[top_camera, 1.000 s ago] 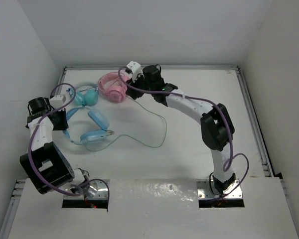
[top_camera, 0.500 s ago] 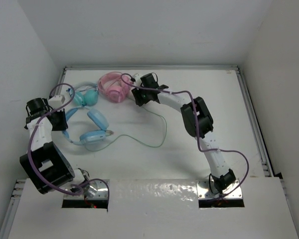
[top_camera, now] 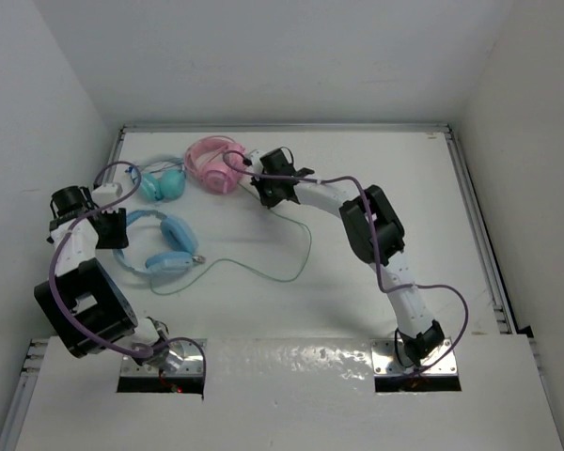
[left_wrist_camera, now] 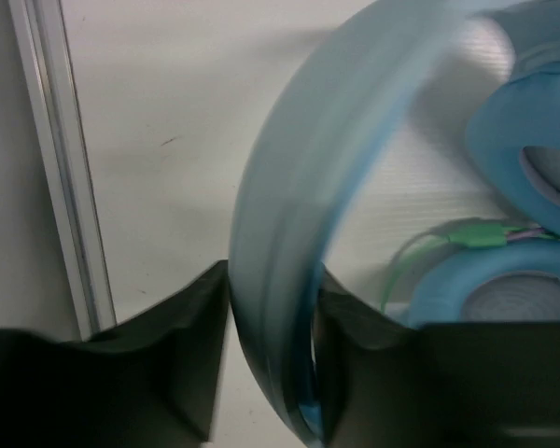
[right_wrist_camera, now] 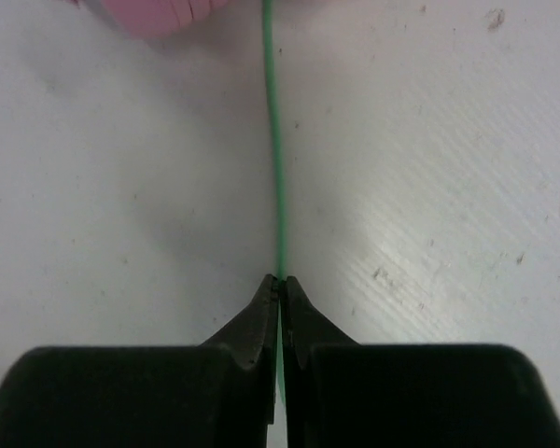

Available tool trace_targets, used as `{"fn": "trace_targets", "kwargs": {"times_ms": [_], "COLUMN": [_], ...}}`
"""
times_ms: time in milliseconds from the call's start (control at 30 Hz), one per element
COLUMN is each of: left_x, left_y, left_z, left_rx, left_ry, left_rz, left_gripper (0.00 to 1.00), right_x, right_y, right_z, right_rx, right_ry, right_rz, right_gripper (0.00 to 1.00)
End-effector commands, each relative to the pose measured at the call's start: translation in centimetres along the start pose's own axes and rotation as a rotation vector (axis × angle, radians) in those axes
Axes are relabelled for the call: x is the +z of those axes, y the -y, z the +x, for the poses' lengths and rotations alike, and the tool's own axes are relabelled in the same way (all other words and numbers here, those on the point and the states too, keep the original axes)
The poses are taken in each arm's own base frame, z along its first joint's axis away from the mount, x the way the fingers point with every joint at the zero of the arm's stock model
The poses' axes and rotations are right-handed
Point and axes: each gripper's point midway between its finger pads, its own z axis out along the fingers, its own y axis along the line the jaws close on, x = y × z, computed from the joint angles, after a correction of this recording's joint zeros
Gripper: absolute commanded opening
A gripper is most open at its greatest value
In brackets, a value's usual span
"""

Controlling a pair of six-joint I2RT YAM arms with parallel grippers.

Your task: Wrap the headphones

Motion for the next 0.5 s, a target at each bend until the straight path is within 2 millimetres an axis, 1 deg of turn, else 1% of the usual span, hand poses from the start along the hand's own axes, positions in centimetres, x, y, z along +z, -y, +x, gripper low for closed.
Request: {"fn": "trace_targets", "kwargs": {"times_ms": [0,100,133,167,200,233,267,300,333,367,400,433,467], "left_x": [0.6,0.6,0.6,0.6,0.5,0.5,0.3,-0.6,-1.3,-2.7,-4.3,-5.4,-6.6], "left_y": [-1.9,-2.2,-2.2,-2.2,-2.3,-2.3,-2.4,-2.4,-2.3,-2.0,-1.5,-1.0,1.3], "left_z": [0.9,1.3,1.4,1.4,1.0,0.8,0.4,-1.5,-2.8,-5.9,-8.1,-10.4,-13.3], "left_rx": [0.010,0.011,0.011,0.011,0.013,0.011,0.009,0.033,0.047,0.089,0.128,0.173,0.267], "left_ry": [-0.041,-0.061,-0.066,-0.071,-0.063,-0.062,-0.054,0.001,0.038,0.131,0.208,0.280,0.351], "left_rz": [-0.085,-0.107,-0.103,-0.098,-0.099,-0.096,-0.094,-0.088,-0.080,-0.061,-0.066,-0.074,-0.068], "left_gripper": [0.39,0.44,0.47,0.49,0.51,0.58,0.62,0.67,0.78,0.83,0.92,0.94,0.97], "right_x": [-2.1,-2.9,-3.3,-3.4,-3.6,-4.1,-4.4,-4.7,-5.2,-5.6,-5.9,-6.6,-6.9], "right_y": [0.2,0.0,-0.2,-0.6,-0.8,-1.1,-1.0,-1.3,-1.5,-1.8,-2.1,-2.2,-2.3], "right_z": [3.3,3.8,4.5,4.8,5.2,5.6,5.3,5.5,5.8,6.0,7.0,6.9,7.0], "right_rx": [0.076,0.077,0.077,0.076,0.078,0.083,0.082,0.082,0.082,0.081,0.082,0.082,0.080], "right_ry": [-0.057,-0.061,-0.073,-0.073,-0.082,-0.084,-0.068,-0.066,-0.068,-0.071,-0.092,-0.087,-0.084], "right_rz": [-0.022,-0.035,-0.044,-0.066,-0.073,-0.082,-0.083,-0.090,-0.098,-0.115,-0.124,-0.128,-0.130], "right_gripper": [0.00,0.00,0.00,0.00,0.00,0.00,0.00,0.00,0.00,0.00,0.00,0.00,0.00]}}
